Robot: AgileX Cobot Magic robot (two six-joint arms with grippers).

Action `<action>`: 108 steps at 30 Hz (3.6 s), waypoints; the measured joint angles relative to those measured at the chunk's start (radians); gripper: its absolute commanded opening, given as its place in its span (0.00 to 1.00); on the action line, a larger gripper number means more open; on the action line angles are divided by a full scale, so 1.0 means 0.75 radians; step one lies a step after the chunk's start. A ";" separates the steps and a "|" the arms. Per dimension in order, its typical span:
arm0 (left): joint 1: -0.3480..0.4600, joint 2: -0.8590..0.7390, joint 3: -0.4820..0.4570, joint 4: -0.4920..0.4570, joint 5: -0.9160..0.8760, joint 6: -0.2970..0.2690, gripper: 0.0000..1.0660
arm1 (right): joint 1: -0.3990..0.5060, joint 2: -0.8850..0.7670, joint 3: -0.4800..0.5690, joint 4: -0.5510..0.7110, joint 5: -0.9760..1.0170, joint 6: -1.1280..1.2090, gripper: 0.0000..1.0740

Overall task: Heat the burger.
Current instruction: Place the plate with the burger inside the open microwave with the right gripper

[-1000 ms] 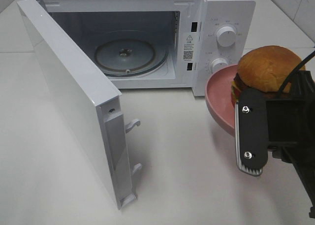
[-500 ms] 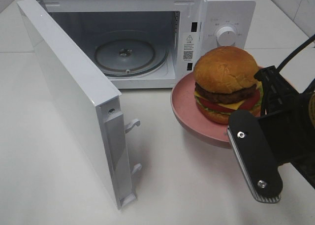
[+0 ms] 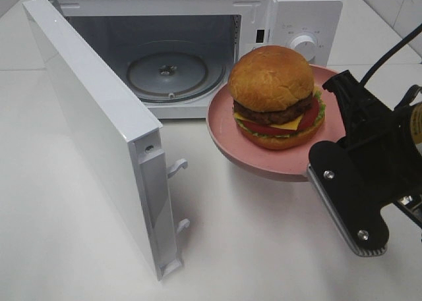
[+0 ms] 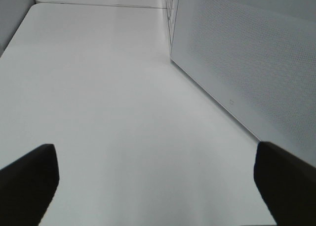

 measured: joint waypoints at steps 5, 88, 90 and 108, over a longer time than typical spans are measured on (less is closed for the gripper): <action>0.000 0.000 0.000 0.000 0.000 0.000 0.96 | -0.105 0.000 0.000 0.049 -0.056 -0.224 0.06; 0.000 0.000 0.000 0.000 0.000 0.000 0.96 | -0.177 0.725 -0.536 0.759 -0.445 -1.069 0.07; 0.000 0.000 0.000 0.000 0.000 0.000 0.96 | -0.177 0.744 -0.555 0.765 -0.445 -1.077 0.07; 0.000 0.000 0.000 0.000 0.000 0.000 0.96 | -0.181 0.979 -0.784 0.885 -0.379 -1.200 0.05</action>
